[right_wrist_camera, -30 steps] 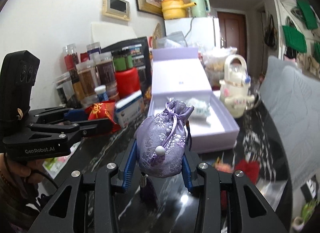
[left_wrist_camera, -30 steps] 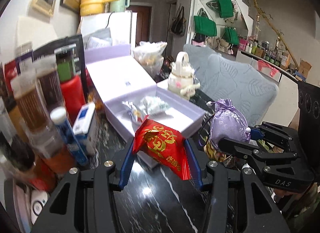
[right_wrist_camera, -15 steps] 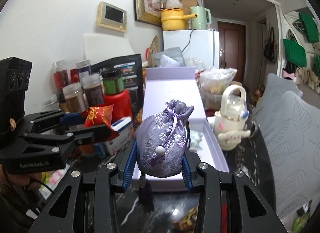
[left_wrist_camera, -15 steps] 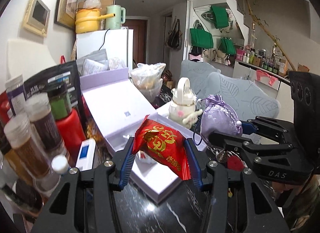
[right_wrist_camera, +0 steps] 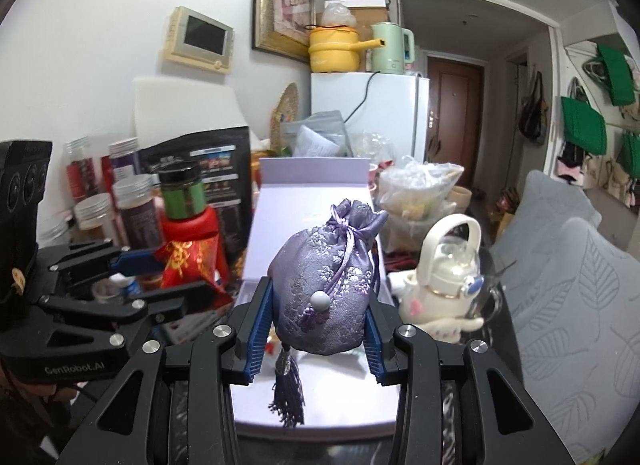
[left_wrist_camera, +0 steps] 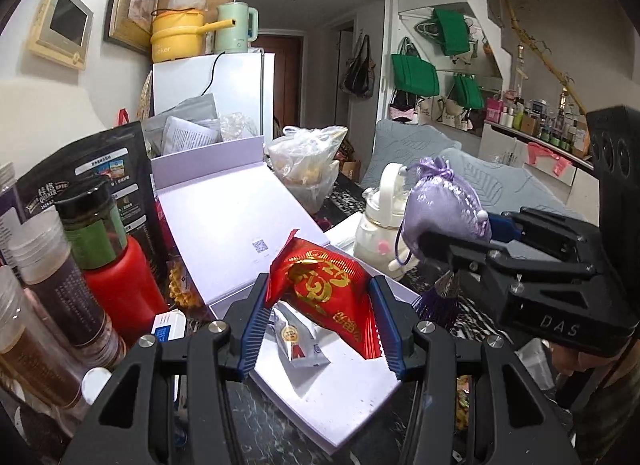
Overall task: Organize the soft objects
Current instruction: 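Carry the red packet with the left tool while the right tool carries the pouch into the box, then open both tools to release the red packet and pouch into the box, then move both tools back from the box toward the remaining items on the table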
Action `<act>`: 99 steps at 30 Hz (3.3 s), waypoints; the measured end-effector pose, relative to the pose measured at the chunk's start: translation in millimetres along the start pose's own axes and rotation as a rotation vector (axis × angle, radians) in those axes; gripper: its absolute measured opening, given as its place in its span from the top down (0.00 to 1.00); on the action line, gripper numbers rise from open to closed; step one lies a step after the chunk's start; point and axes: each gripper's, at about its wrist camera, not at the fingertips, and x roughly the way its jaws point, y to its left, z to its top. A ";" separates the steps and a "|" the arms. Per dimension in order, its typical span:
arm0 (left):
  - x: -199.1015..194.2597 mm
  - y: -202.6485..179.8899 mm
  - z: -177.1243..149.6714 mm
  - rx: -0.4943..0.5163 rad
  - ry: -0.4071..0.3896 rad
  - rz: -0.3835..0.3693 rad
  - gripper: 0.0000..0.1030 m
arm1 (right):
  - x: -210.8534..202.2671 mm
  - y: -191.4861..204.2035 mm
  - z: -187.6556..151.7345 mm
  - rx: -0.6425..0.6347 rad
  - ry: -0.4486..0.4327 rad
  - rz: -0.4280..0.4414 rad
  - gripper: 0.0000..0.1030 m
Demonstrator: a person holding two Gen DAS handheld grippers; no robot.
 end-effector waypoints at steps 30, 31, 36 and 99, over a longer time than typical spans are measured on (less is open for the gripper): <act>91.5 -2.9 -52.0 0.024 0.258 0.002 0.53 | 87.1 -20.3 -61.8 0.038 0.304 0.000 0.60; 92.9 -3.2 -52.9 0.026 0.267 0.001 0.53 | 88.1 -20.5 -63.3 0.042 0.313 0.001 0.60; 102.7 -6.1 -59.8 0.041 0.313 0.007 0.53 | 91.9 -22.3 -68.8 0.051 0.349 0.009 0.60; -29.5 -24.2 -8.0 0.073 0.066 0.198 0.16 | -35.0 9.6 -26.7 0.017 0.136 -0.135 0.24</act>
